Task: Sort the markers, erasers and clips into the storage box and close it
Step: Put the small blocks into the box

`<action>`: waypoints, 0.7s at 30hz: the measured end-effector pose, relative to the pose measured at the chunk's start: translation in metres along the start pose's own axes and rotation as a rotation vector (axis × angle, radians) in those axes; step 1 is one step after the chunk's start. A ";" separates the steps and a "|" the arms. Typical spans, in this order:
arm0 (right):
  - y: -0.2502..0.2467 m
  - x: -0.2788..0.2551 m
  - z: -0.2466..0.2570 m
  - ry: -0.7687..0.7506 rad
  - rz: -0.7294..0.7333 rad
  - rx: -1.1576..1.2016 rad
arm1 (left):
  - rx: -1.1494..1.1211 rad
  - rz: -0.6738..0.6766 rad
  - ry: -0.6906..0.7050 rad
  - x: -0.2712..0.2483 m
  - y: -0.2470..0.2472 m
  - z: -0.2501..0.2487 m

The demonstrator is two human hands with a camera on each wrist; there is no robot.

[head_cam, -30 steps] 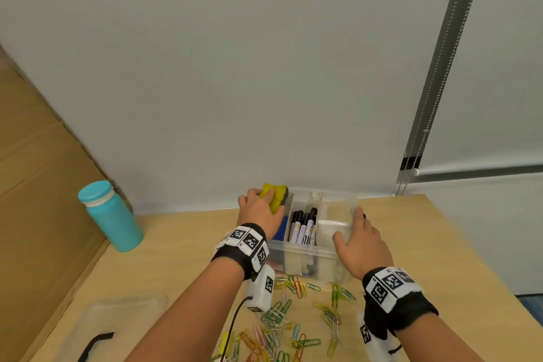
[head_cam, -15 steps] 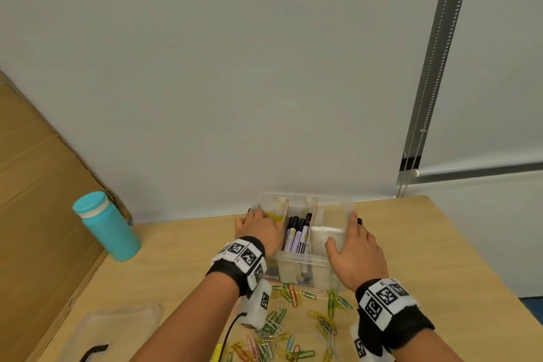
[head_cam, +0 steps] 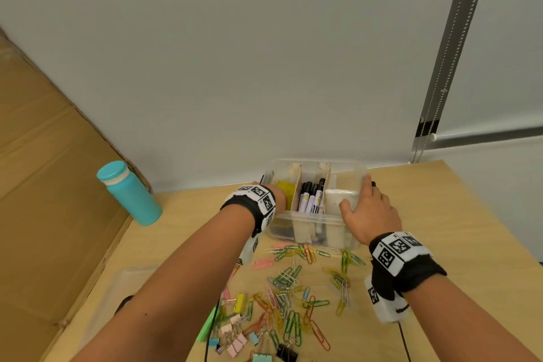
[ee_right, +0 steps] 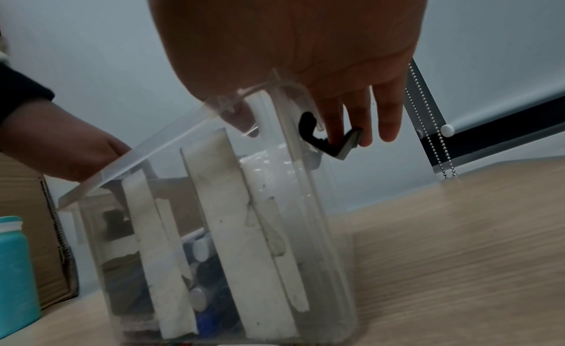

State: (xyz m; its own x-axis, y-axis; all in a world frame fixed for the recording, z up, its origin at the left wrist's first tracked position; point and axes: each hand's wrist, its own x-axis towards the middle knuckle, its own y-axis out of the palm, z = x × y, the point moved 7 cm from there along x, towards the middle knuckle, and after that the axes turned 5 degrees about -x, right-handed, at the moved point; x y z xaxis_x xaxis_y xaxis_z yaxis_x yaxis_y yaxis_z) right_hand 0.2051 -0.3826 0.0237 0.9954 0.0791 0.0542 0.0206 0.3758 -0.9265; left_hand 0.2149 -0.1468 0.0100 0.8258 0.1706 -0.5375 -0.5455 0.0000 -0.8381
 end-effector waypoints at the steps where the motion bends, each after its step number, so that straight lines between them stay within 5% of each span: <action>1: 0.000 0.000 0.000 0.000 0.003 -0.001 | 0.001 -0.011 -0.010 0.008 0.002 0.005; 4: -0.001 -0.001 0.001 -0.005 0.012 -0.010 | -0.071 -0.023 0.038 -0.039 -0.007 -0.010; 8: 0.001 0.000 -0.002 -0.006 0.032 -0.019 | -0.390 -0.567 0.234 -0.103 -0.030 -0.005; 11: 0.001 0.000 -0.001 -0.005 0.029 0.004 | -0.628 -0.801 0.108 -0.131 0.009 0.062; 12: 0.001 0.000 -0.001 -0.003 0.027 0.010 | -0.610 -0.769 0.052 -0.134 0.029 0.079; 16: 0.002 0.002 -0.001 0.000 0.034 0.003 | -0.389 -0.192 -0.149 -0.120 0.126 0.118; 21: 0.001 0.001 -0.002 -0.001 0.026 -0.012 | -0.383 -0.081 -0.154 -0.118 0.153 0.123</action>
State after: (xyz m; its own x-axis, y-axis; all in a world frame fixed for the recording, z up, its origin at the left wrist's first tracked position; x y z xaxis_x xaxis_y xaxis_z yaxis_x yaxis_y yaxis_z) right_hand 0.2063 -0.3838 0.0217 0.9955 0.0895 0.0302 -0.0043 0.3622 -0.9321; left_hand 0.0160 -0.0454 -0.0435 0.8170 0.3305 -0.4726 -0.3630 -0.3421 -0.8667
